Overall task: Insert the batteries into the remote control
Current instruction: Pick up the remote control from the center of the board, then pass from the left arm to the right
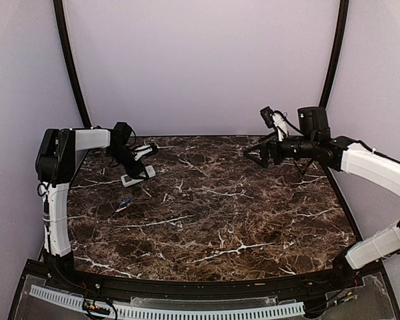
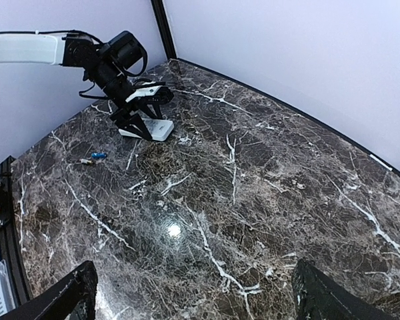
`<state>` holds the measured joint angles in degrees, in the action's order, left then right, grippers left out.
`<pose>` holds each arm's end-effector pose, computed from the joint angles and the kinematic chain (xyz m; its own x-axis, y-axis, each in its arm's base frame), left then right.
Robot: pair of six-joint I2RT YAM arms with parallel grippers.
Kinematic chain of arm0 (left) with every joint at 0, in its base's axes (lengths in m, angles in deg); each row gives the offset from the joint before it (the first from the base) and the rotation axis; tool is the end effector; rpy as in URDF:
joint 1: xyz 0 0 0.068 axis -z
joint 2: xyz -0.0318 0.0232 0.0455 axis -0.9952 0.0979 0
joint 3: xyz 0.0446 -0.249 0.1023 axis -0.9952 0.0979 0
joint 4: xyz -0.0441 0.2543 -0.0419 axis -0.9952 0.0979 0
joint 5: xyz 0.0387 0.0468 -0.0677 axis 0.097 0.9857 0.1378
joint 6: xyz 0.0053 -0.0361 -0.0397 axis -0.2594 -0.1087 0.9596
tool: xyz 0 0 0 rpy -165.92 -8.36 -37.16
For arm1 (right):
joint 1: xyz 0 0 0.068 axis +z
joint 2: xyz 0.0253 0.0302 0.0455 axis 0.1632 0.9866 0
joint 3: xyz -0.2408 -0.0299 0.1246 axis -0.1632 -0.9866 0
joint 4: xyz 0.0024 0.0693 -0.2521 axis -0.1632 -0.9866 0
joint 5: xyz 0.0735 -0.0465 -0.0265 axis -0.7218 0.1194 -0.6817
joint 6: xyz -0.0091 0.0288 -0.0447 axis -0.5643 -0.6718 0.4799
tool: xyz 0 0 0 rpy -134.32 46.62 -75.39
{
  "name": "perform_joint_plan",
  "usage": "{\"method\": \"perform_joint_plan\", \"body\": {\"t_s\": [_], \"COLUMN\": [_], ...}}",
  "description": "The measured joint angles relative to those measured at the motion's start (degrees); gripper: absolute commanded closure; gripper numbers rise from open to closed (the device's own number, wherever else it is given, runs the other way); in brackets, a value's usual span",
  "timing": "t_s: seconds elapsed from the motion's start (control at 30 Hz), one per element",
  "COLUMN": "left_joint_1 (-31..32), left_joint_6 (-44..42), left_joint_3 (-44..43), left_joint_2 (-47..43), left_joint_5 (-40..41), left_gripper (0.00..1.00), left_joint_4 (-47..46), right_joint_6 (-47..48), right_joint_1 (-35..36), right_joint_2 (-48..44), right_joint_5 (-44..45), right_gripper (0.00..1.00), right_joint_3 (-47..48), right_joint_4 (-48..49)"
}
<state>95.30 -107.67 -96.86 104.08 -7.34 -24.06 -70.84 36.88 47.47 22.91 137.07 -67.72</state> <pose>0.4539 -0.1009 0.1547 -0.3655 0.7647 -0.5307 0.8768 0.4742 0.0794 0.2612 0.1536 0.3135 -0.3466 -0.2199 -0.9119 -0.7820 0.6046 0.1515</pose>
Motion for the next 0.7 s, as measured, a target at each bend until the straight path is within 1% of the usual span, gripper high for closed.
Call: {"method": "perform_joint_plan", "body": {"t_s": [0.1, 0.17, 0.23, 0.33, 0.4, 0.5, 0.6, 0.7], "left_joint_1": [1.0, 2.3, 4.8, 11.5, 16.7, 25.4, 30.6, 34.0], "left_joint_6": [2.2, 3.2, 3.8, 3.8, 3.2, 1.6, 0.2, -1.5], "left_joint_3": [1.4, 3.5, 7.1, 14.4, 19.8, 27.7, 30.6, 31.9], "left_joint_2": [-2.2, -5.3, -10.5, -21.0, -28.0, -37.3, -40.9, -41.2], "left_joint_5": [-1.7, -1.7, -0.6, 2.4, 3.6, 4.9, 7.4, 11.4], "left_gripper": [0.94, 0.94, 0.94, 0.94, 0.94, 0.93, 0.93, 0.94], "left_joint_4": [-2.9, -5.6, -9.7, -18.8, -25.9, -36.5, -41.5, -44.4], "right_joint_6": [-3.5, -5.7, -8.2, -11.2, -12.6, -14.3, -15.3, -14.8], "right_joint_1": [0.0, 0.1, 0.6, 2.3, 4.2, 7.9, 11.6, 14.6], "right_joint_2": [0.0, 0.4, 1.3, 2.5, 2.9, 4.2, 8.1, 12.1], "right_joint_5": [0.7, 1.0, 1.6, 2.3, 2.5, 2.3, 1.0, -0.1], "right_gripper": [0.02, 0.02, 0.02, 0.02, 0.03, 0.08, 0.11, 0.18], "right_joint_3": [3.2, 6.2, 10.9, 16.4, 18.1, 19.2, 21.3, 23.5], "right_joint_4": [-2.0, -3.8, -6.5, -8.7, -8.9, -8.9, -9.2, -9.7]}}
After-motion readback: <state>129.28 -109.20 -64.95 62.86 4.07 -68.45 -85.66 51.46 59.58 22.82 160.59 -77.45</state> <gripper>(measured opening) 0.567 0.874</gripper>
